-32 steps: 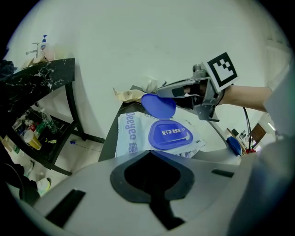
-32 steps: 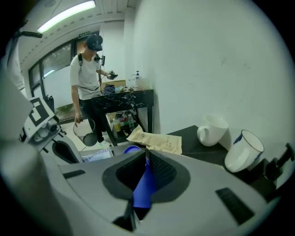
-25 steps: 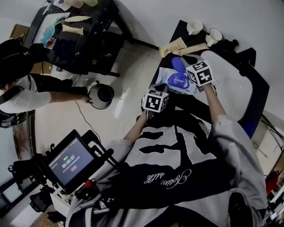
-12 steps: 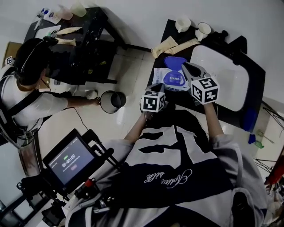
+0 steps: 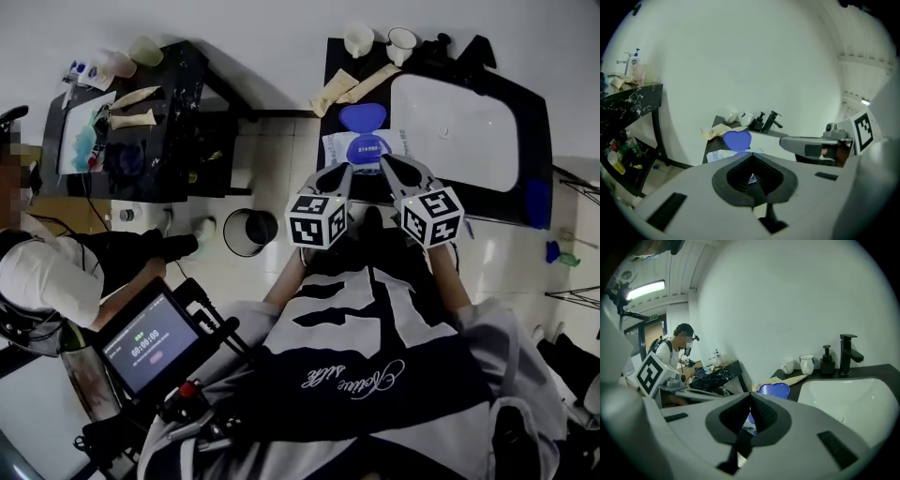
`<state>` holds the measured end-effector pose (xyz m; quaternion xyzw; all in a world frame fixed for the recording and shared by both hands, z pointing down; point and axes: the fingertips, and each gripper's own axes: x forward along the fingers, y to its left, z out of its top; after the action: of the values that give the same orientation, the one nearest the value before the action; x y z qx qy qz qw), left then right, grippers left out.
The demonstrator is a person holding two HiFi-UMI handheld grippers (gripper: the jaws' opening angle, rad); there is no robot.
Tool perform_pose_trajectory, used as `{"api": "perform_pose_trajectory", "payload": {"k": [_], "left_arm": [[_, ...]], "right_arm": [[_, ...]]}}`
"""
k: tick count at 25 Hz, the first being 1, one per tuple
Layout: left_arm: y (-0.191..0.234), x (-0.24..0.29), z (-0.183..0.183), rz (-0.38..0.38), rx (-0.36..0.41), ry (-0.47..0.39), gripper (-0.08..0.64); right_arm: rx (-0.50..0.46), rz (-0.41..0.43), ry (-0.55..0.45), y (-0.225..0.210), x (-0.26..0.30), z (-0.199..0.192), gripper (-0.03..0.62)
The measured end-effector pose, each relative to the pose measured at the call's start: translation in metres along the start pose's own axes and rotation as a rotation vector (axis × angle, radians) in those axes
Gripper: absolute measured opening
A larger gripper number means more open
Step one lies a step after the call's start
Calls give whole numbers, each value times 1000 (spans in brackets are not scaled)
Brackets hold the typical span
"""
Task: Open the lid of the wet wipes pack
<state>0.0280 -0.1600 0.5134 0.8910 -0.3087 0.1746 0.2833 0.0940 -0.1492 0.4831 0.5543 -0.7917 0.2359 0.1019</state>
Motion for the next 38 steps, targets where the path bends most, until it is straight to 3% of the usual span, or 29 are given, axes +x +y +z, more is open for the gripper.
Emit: {"api": "perform_pose_trajectory", "payload": {"k": [4, 7, 14, 19, 23, 27, 32, 38], "left_arm": [[-29, -48, 10, -89, 61, -60, -2], [-44, -70, 7, -138, 63, -76, -2], [-54, -77, -3, -191, 63, -60, -2], [-86, -90, -10, -204, 103, -84, -2], [-118, -108, -21, -200, 92, -124, -2], [-146, -127, -51, -183, 95, -142, -2], [-163, -141, -87, -153, 62, -135, -2], [-177, -155, -100, -126, 62, -159, -2]], "right_arm": [[46, -77, -68, 34, -29, -7, -2], [71, -117, -95, 49, -51, -19, -2], [96, -184, -121, 56, -75, -34, -2], [79, -173, -154, 65, -108, -32, -2], [64, -162, -166, 78, -144, -39, -2], [69, -139, -166, 89, -175, -60, -2], [58, -95, -151, 100, -197, -87, -2], [53, -53, -160, 109, -212, -98, -2]]}}
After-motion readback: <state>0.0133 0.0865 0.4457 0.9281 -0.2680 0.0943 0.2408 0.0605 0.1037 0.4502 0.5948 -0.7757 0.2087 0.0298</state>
